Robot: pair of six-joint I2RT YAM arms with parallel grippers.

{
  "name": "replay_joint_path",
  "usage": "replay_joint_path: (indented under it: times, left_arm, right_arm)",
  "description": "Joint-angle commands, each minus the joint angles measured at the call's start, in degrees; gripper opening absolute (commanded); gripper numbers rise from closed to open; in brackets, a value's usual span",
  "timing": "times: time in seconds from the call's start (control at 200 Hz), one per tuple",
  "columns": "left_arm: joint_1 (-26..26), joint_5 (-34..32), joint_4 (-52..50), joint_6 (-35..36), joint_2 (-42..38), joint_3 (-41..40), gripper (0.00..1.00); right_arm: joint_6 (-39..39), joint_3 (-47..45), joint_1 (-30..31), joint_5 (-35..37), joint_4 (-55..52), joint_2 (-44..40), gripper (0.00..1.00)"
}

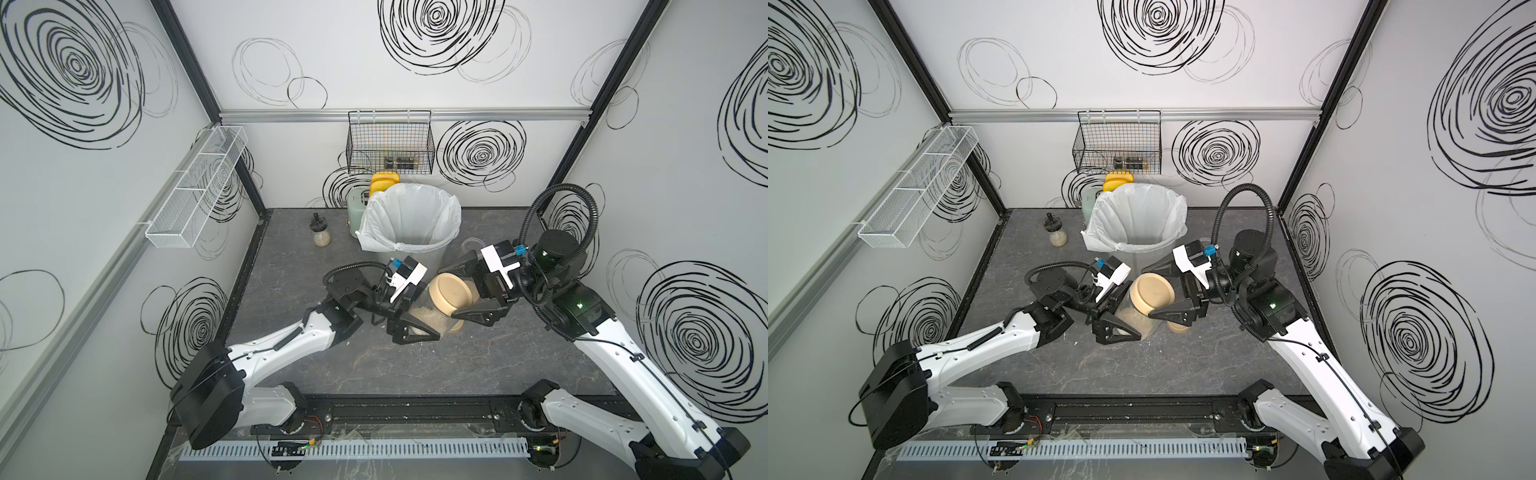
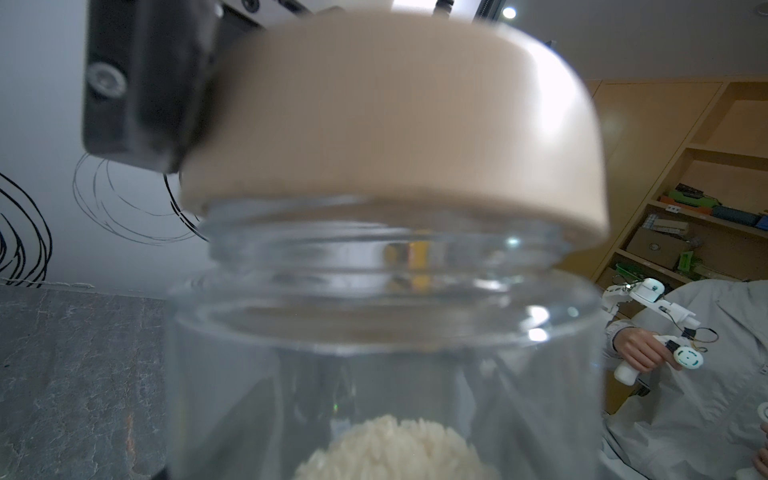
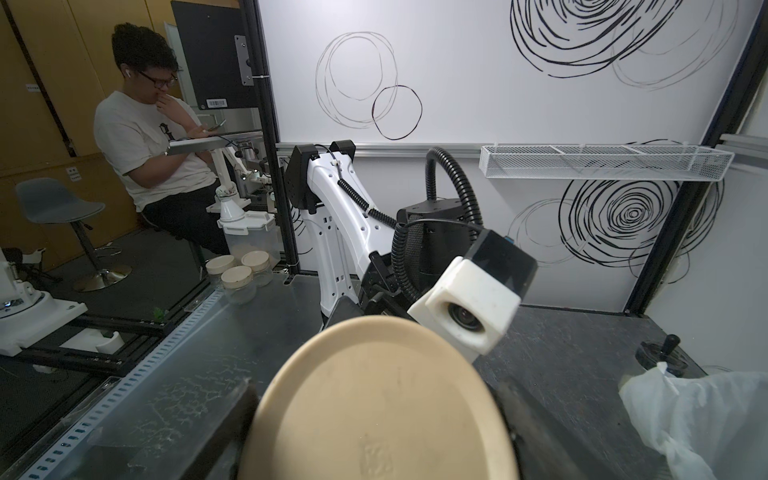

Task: Empty moldy rice from jars
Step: Unscrew the lid from the jar.

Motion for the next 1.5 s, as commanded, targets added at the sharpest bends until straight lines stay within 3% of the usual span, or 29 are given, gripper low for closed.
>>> replay_joint_path:
  times: [0.0, 0.47, 1.496]
  left_arm:
    - [-0.91, -1.04, 12.87, 0.04, -2.86, 2.71, 0.6]
    - [-1.93, -1.35, 10.09, 2.29, -3.24, 2.8, 0.59]
    - [-1.24, -3.68, 4.6, 6.19, -5.52, 2.36, 0.58]
  right_arm:
    - [-2.88, -0.08, -0.12, 0.6, -1.4, 1.58, 0.71]
    - [-1.26, 2.21, -0.43, -1.33, 3.19, 2.55, 0.71]
    - [0.32, 2.74, -2.44, 4.77, 6.35, 0.33, 0.7]
